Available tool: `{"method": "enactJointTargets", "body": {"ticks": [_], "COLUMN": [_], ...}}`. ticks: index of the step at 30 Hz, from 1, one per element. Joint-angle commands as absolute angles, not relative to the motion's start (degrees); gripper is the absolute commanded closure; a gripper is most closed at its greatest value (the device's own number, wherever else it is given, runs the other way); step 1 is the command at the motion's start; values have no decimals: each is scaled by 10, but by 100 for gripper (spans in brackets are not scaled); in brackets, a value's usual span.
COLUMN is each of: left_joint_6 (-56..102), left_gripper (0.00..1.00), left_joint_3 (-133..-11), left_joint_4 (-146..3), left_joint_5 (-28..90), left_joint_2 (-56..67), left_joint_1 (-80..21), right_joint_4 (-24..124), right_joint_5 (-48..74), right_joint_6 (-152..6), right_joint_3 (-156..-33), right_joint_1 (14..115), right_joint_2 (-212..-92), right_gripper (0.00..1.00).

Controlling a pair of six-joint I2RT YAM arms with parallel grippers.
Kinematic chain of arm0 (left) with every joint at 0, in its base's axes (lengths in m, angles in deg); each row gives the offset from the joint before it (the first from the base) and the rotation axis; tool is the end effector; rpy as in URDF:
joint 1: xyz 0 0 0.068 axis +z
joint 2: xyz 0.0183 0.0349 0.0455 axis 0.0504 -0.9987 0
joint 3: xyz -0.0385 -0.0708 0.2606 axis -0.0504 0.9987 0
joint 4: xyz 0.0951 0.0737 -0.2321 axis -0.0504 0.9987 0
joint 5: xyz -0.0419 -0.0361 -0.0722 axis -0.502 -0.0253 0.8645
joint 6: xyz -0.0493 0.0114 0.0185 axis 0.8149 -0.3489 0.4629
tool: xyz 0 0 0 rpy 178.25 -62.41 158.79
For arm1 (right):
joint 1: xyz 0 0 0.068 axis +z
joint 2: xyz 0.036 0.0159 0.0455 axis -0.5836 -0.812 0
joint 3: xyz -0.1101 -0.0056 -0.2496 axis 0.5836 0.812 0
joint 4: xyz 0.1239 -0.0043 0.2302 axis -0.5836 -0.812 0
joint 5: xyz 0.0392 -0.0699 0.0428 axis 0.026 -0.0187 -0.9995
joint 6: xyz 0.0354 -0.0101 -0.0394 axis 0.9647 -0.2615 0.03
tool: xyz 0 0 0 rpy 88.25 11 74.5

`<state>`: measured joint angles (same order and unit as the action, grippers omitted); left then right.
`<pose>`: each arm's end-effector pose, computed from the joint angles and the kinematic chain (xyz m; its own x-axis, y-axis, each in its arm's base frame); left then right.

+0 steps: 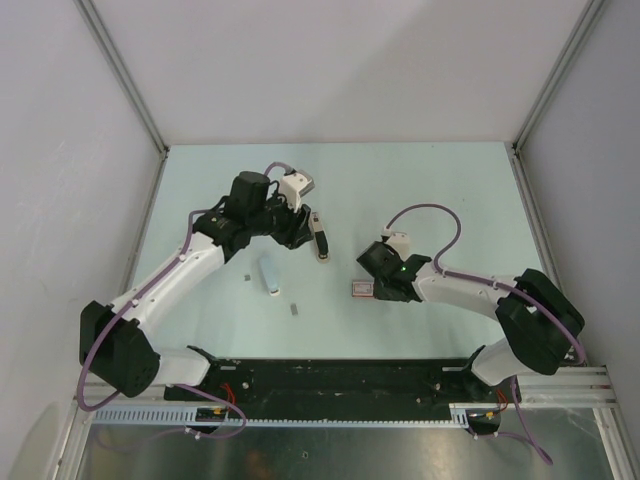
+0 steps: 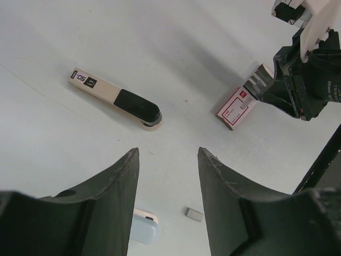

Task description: Unload the staples from the stapler

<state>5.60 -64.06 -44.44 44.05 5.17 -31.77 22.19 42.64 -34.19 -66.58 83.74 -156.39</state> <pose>0.2507 -0.1529 0.3160 -0.4368 0.3569 -0.8257 0.7573 0.6412 -0.1234 0.1927 0.1943 0.1768 -0.8452 0.0475 -0.5324 0.0237 0.9984 0.0515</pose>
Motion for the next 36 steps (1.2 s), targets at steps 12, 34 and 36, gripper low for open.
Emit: {"method": "enactJointTargets", "body": {"ticks": [12, 34, 36], "left_joint_6": [20, 16, 17], "left_gripper": [48, 47, 47], "left_joint_3": [-634, -627, -627], "left_joint_4": [-447, -446, -446], "left_joint_5": [443, 447, 447], "left_joint_2": [78, 89, 89], "left_joint_1": [-323, -327, -328], "right_joint_4": [202, 213, 215], "right_joint_5": [440, 439, 436], "right_joint_6": [-330, -338, -340], "right_joint_3": [-686, -686, -686], "right_joint_1": [837, 827, 825], "right_joint_2": [-1558, -1561, -1562], "right_gripper": [99, 98, 97]}}
